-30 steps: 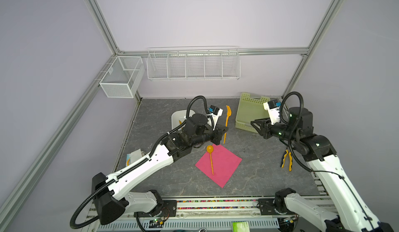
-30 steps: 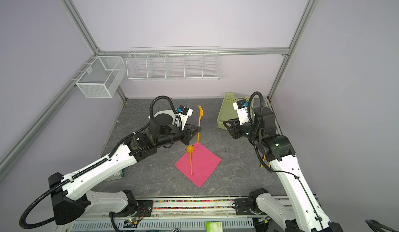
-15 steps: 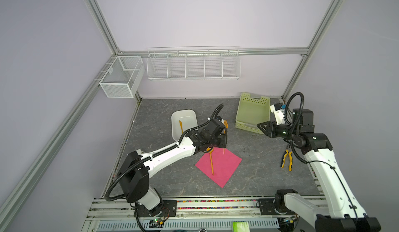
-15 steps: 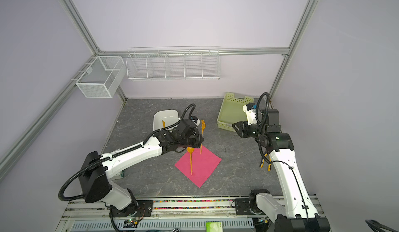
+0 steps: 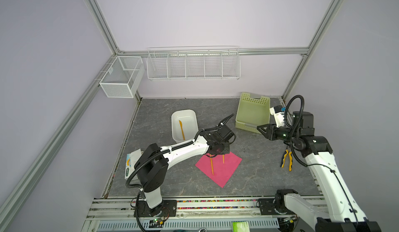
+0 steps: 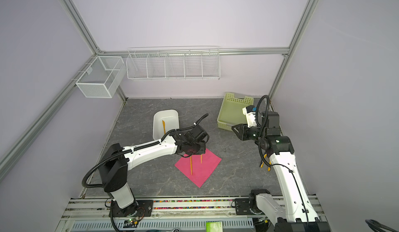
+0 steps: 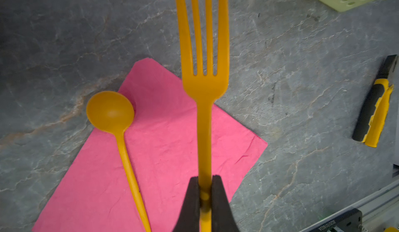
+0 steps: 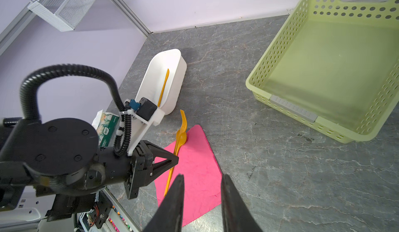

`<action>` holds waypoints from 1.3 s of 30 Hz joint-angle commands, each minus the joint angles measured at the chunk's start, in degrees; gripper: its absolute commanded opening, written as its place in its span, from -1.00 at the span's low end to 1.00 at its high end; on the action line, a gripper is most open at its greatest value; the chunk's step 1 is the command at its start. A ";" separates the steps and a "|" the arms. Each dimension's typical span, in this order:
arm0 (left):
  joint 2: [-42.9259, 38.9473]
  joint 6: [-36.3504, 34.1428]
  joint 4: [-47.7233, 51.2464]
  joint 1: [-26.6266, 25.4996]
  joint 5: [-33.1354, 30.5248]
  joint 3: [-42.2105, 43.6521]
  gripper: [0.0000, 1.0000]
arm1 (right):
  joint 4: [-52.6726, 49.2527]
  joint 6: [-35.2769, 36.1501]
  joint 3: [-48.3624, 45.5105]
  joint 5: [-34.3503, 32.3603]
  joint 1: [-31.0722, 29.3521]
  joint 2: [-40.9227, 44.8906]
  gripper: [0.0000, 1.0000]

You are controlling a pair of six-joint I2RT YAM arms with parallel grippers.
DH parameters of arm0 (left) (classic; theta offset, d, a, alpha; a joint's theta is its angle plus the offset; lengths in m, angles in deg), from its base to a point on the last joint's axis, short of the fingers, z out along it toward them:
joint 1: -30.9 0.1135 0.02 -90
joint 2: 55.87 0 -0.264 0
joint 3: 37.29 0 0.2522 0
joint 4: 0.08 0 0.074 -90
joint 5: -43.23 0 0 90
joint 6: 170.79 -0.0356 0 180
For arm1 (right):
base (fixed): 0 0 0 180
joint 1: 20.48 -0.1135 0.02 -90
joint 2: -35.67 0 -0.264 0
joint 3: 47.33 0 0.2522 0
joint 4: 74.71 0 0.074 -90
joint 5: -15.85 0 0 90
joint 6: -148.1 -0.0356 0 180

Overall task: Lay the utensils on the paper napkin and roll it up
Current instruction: 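Carry the fork with the left gripper and lower it beside the spoon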

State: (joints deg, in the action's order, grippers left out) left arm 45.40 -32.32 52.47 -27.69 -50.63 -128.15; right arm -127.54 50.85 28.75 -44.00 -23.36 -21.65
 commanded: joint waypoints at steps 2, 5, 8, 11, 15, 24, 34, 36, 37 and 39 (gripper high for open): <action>-0.28 4.04 1.67 -0.39 -1.09 3.24 -1.00 | 1.54 1.32 -0.97 2.09 0.15 0.98 -0.35; 0.51 5.01 2.19 -0.39 -1.40 4.08 -1.00 | 2.06 1.18 -1.23 2.08 0.15 1.15 -0.35; 1.68 5.26 2.44 -0.39 -1.30 4.16 -1.00 | 2.68 1.01 -1.68 2.10 0.15 1.15 -0.35; 2.86 5.16 2.61 -0.39 -1.26 3.95 -1.00 | 2.67 1.26 -1.68 1.73 0.06 1.07 -0.35; 4.84 5.24 2.44 -0.47 -0.53 3.46 -1.00 | 2.56 1.42 -1.43 1.84 0.01 0.97 -0.35; 7.35 5.06 3.37 -0.56 -0.28 2.04 -1.00 | 2.33 1.60 -1.36 1.66 -0.04 0.81 -0.35; 9.04 5.06 3.49 -0.83 1.15 1.26 -1.00 | 2.13 1.81 -1.33 1.36 -0.25 1.06 -0.35; 9.35 5.30 3.49 -0.91 1.40 1.12 -1.00 | 2.12 1.93 -1.41 1.30 -0.23 1.18 -0.35; 9.38 5.42 3.49 -1.00 1.45 1.15 -1.00 | 2.17 1.92 -1.57 1.23 -0.34 1.31 -0.35; 9.45 5.66 3.58 -1.00 1.46 1.26 -1.00 | 2.17 1.89 -1.77 1.02 -0.37 1.39 -0.35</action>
State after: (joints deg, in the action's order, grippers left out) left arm 54.21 -28.30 54.63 -28.21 -49.29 -125.23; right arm -125.94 50.87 27.81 -43.22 -23.42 -21.15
